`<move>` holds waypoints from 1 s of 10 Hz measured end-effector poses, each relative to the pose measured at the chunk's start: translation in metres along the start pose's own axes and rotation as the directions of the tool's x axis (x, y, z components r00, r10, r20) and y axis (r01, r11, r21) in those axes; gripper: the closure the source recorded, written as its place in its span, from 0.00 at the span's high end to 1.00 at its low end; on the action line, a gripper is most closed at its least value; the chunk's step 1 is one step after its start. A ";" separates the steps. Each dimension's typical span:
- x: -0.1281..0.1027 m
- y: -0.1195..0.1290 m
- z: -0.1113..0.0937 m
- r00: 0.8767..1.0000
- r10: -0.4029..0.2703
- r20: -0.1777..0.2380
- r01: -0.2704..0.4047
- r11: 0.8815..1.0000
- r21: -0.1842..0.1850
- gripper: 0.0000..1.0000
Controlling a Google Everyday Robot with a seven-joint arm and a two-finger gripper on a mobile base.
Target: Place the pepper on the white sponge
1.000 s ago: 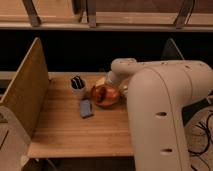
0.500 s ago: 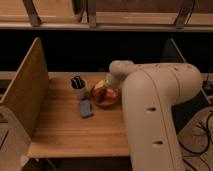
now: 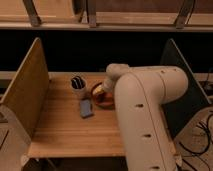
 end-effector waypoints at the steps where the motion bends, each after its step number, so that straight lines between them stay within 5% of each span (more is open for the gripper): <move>1: -0.001 0.000 0.001 1.000 -0.001 -0.004 0.001 1.000 0.002 0.77; 7: -0.013 0.002 0.001 1.000 -0.016 0.009 0.016 1.000 0.000 0.16; 10: -0.016 0.001 -0.001 1.000 -0.007 0.016 0.008 1.000 -0.017 0.00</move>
